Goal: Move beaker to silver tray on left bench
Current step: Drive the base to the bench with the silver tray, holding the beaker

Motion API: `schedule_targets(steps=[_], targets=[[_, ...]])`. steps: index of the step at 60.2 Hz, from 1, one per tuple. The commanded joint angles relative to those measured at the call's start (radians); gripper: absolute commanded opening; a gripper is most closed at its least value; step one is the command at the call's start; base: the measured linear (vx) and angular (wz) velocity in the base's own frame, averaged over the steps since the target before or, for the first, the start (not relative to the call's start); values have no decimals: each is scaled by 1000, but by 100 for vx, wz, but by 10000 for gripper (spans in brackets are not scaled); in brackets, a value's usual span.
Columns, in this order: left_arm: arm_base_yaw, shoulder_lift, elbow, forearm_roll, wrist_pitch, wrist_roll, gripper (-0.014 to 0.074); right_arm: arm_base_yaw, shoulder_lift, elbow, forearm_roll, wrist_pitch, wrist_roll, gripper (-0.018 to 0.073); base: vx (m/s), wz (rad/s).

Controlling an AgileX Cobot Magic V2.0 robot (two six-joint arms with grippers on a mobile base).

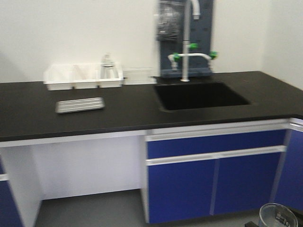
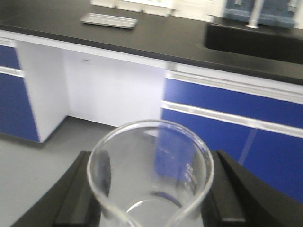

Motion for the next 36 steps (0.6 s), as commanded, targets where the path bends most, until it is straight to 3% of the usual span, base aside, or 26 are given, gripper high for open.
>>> schedule_targets(steps=[1, 36], targets=[[-6, -8, 20, -3, -75, -2, 1, -4, -5, -31, -5, -20, -3, -11, 16, 77], [-6, -8, 20, -3, -75, -2, 1, -4, -5, -31, -5, -20, -3, -11, 25, 61]])
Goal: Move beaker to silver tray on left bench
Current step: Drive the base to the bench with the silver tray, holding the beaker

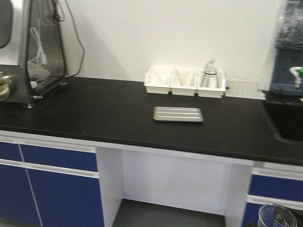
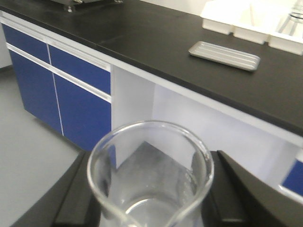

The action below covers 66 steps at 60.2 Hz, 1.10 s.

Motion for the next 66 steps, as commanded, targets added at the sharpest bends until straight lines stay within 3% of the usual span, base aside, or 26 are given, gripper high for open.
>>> schedule_targets(steps=[1, 33, 66], targets=[[-6, -8, 20, -3, -75, -2, 1, -4, -5, -31, -5, -20, -3, -11, 34, 41], [-6, -8, 20, -3, -75, -2, 1, -4, -5, -31, -5, -20, -3, -11, 39, 15], [-6, -8, 20, -3, -75, -2, 1, -4, -5, -31, -5, -20, -3, -11, 42, -17]])
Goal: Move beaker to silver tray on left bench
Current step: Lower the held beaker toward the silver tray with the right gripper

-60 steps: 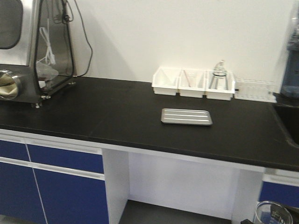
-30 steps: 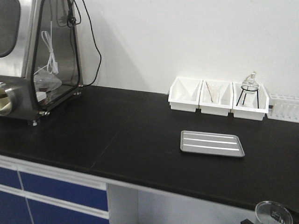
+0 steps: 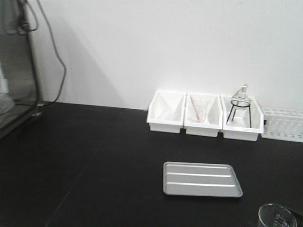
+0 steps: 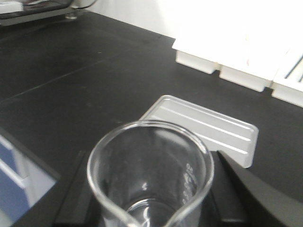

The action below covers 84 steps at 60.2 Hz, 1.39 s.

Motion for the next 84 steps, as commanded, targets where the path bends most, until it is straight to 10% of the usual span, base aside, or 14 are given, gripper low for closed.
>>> schedule_targets(steps=[1, 69, 84], targets=[[-6, -8, 20, -3, -75, -2, 1, -4, -5, -31, -5, -20, -3, -11, 37, -32], [-6, -8, 20, -3, -75, -2, 1, -3, -4, -31, -6, -39, -2, -11, 17, -19], [-6, -8, 20, -3, -75, -2, 1, -84, 266, -73, -132, -188, -7, -11, 0, 0]])
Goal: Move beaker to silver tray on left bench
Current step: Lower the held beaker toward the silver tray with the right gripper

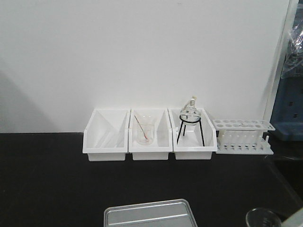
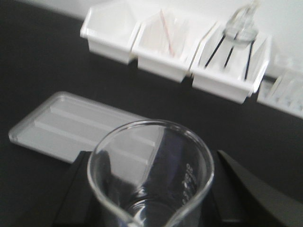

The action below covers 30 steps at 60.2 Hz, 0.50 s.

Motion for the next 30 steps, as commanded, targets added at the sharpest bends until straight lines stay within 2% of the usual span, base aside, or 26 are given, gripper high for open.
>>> schedule_targets(steps=[1, 7, 11, 18, 24, 30], targets=[[-6, -8, 20, -3, -75, -2, 1, -52, 134, -65, -46, -143, -7, -11, 0, 0], [-6, -8, 20, -3, -75, -2, 1, -137, 347, -143, -12, -412, -22, -11, 0, 0], [-6, -8, 20, -3, -75, -2, 1, -179, 476, -212, 44, -587, -82, -11, 0, 0], [-6, -8, 20, -3, -75, -2, 1, -207, 694, -310, 211, -795, -224, -11, 0, 0], [-6, -8, 20, -3, -75, -2, 1, -202, 833, -384, 277, -891, -388, -11, 0, 0], [-6, -8, 20, -3, -75, -2, 1, -169, 948, -443, 313, -894, -523, -11, 0, 0]])
